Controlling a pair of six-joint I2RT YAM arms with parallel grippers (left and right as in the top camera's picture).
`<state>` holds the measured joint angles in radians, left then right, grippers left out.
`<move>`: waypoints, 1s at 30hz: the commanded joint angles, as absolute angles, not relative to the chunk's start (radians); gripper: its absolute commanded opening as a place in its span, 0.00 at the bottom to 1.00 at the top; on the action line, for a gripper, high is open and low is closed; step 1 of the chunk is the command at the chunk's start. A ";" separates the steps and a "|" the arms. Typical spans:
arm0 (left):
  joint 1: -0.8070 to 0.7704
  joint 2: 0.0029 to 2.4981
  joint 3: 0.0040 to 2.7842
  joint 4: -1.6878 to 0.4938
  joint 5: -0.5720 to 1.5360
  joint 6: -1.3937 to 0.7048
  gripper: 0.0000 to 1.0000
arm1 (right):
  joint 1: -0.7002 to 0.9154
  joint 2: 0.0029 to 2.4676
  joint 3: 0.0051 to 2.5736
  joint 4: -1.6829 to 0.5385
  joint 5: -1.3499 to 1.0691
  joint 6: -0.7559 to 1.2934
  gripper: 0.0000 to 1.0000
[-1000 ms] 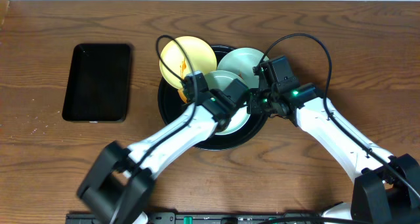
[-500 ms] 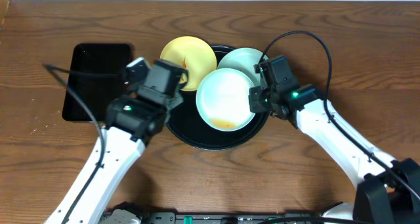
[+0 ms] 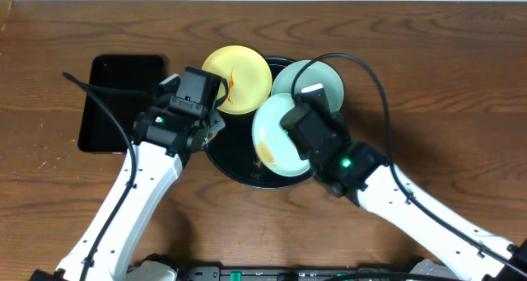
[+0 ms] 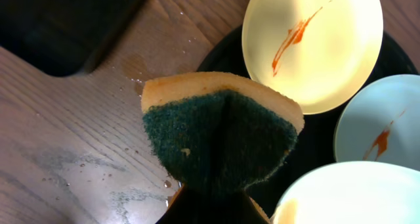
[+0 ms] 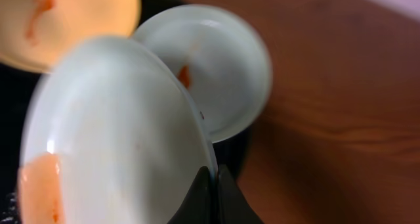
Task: Clean dirty plates on tray and stack at the side
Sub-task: 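Lift the sponge away and carry the green plate right with the right gripper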
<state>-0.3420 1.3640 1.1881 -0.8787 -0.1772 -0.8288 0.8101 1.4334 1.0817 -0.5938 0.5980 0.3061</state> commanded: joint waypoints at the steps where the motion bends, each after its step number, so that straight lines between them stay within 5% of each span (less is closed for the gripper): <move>1: -0.337 1.374 1.195 -0.873 -0.164 -0.804 0.08 | 0.857 1.425 1.096 -0.595 0.887 0.321 0.01; 30: -0.337 1.375 1.195 -0.851 -0.164 -0.805 0.07 | 0.895 1.425 1.096 -0.531 0.896 0.292 0.01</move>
<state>-0.3420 1.3735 1.1881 -0.8551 -0.1623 -0.8135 0.8860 1.4334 1.0817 -0.5339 0.9043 0.2630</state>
